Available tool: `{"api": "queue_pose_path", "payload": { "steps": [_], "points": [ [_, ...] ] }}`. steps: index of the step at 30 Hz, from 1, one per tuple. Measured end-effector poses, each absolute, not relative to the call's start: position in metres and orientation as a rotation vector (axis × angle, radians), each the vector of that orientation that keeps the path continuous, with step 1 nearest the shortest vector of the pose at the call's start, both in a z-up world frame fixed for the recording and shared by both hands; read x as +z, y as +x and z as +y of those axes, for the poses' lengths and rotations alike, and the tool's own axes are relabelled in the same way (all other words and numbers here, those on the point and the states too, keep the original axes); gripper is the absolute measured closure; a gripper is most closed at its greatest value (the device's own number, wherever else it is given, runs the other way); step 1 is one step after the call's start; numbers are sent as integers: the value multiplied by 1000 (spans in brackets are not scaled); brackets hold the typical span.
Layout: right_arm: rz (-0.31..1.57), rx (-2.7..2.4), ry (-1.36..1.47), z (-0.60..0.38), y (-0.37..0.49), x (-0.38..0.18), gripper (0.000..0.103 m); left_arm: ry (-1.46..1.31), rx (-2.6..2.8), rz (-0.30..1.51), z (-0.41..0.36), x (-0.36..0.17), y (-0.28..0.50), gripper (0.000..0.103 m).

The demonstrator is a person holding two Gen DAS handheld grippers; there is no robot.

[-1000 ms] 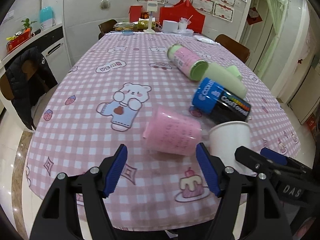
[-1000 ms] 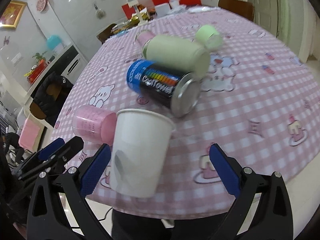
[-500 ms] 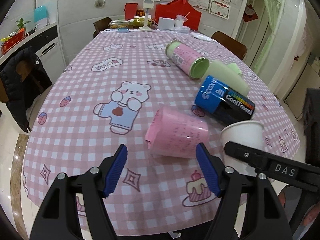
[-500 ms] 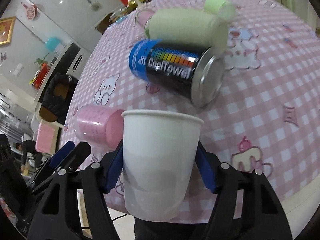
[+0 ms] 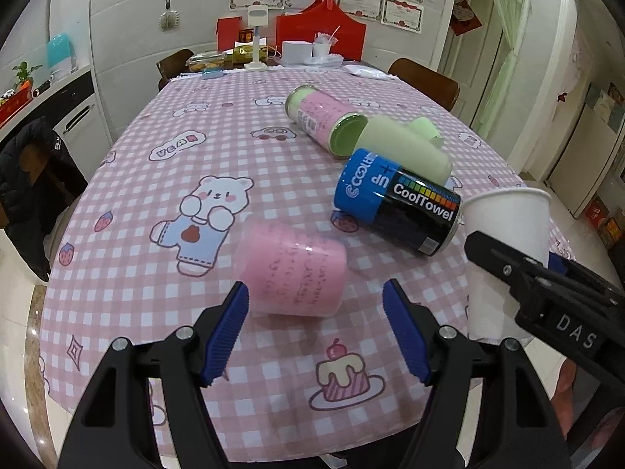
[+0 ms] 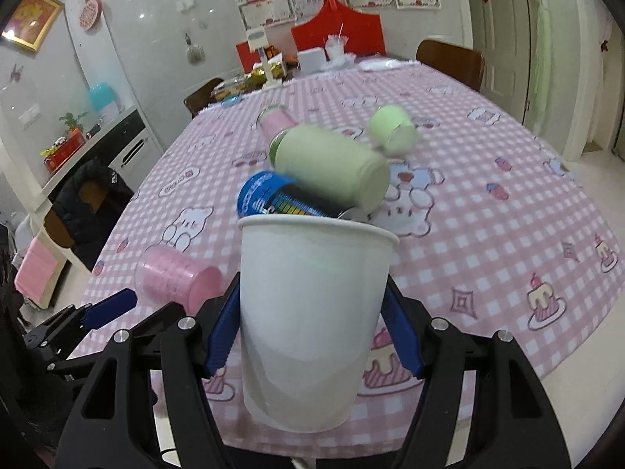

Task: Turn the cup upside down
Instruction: 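Rotate the white cup in the right gripper until its opening faces up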

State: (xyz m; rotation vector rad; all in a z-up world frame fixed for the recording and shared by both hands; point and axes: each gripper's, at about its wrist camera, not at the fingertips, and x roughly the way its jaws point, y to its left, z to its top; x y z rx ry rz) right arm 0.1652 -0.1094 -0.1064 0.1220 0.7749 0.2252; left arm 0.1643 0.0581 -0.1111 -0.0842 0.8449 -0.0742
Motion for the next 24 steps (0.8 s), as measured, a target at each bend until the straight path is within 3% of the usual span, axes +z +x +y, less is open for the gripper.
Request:
{"api": "queue_pose_path", "payload": {
  "steps": [12, 16, 24],
  "points": [
    [740, 196, 82, -116, 175, -115, 39, -103, -62, 864, 59, -116, 176, 33],
    [777, 184, 73, -118, 178, -124, 19, -95, -67, 867, 57, -117, 176, 33],
    [789, 176, 71, -122, 173, -126, 18, -97, -69, 869, 55, -118, 175, 33]
  ]
}}
